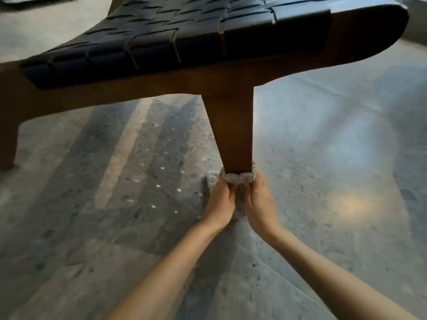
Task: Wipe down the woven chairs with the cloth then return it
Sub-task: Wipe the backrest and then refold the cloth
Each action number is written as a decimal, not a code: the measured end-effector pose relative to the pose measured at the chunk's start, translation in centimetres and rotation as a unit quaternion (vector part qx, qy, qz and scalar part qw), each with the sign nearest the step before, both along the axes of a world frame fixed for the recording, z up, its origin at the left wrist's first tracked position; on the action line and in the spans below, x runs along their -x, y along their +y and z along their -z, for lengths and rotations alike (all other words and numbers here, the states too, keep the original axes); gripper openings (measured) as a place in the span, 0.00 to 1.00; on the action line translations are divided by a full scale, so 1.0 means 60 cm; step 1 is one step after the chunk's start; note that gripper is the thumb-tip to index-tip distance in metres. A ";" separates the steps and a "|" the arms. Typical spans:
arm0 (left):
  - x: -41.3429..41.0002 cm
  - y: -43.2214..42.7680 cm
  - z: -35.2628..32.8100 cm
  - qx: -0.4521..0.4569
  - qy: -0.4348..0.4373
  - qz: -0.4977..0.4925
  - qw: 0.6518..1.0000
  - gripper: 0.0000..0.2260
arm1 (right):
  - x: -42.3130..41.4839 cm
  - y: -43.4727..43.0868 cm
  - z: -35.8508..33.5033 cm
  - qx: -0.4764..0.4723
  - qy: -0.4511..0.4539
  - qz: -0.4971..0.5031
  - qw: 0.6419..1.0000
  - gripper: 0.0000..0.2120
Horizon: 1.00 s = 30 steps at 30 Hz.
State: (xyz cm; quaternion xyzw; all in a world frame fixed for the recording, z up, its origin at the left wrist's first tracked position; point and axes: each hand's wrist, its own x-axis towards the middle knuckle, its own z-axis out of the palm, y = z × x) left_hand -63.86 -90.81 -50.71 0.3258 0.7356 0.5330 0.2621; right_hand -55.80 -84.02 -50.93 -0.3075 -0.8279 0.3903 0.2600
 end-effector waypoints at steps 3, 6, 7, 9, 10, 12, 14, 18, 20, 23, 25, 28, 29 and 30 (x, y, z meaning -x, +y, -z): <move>-0.004 0.007 0.019 0.024 -0.022 0.008 0.999 0.15 | -0.006 0.010 0.009 0.054 -0.028 -0.034 0.998 0.21; -0.007 0.006 0.019 0.027 -0.035 -0.013 0.999 0.15 | -0.011 0.014 0.001 0.027 -0.053 -0.021 0.998 0.20; -0.009 0.005 0.015 0.023 -0.036 -0.028 0.999 0.15 | -0.014 0.014 -0.006 0.001 -0.059 -0.006 0.998 0.20; -0.011 0.002 -0.003 0.007 -0.040 -0.073 0.997 0.14 | -0.016 0.010 -0.028 -0.037 -0.041 0.022 0.998 0.18; -0.011 0.000 -0.017 -0.002 -0.043 -0.095 0.995 0.14 | -0.016 0.006 -0.043 -0.041 -0.022 0.033 0.998 0.15; -0.009 -0.007 -0.054 -0.029 -0.050 -0.130 0.990 0.14 | -0.010 -0.006 -0.078 -0.056 0.028 0.057 0.996 0.10; -0.006 -0.016 -0.100 -0.083 -0.040 -0.158 0.983 0.14 | 0.002 -0.015 -0.120 -0.111 0.077 0.084 0.987 0.07; 0.006 -0.029 -0.199 -0.206 -0.008 -0.223 0.953 0.10 | 0.030 -0.026 -0.202 -0.158 0.186 0.127 0.961 0.08; 0.019 -0.034 -0.241 -0.239 -0.017 -0.235 0.942 0.10 | 0.044 -0.034 -0.237 -0.146 0.232 0.144 0.951 0.10; 0.040 -0.044 -0.283 -0.246 -0.020 -0.246 0.937 0.08 | 0.060 -0.044 -0.277 -0.127 0.256 0.133 0.949 0.11; 0.046 -0.053 -0.295 -0.225 -0.038 -0.265 0.937 0.06 | 0.064 -0.048 -0.292 -0.117 0.252 0.120 0.953 0.11; 0.048 -0.068 -0.303 -0.196 -0.046 -0.296 0.934 0.07 | 0.056 -0.058 -0.296 -0.092 0.245 0.098 0.960 0.11; 0.049 -0.075 -0.306 -0.187 -0.029 -0.299 0.935 0.07 | 0.052 -0.061 -0.295 -0.089 0.239 0.091 0.963 0.11; 0.051 -0.085 -0.309 -0.176 -0.009 -0.301 0.937 0.08 | 0.051 -0.063 -0.294 -0.089 0.231 0.083 0.965 0.11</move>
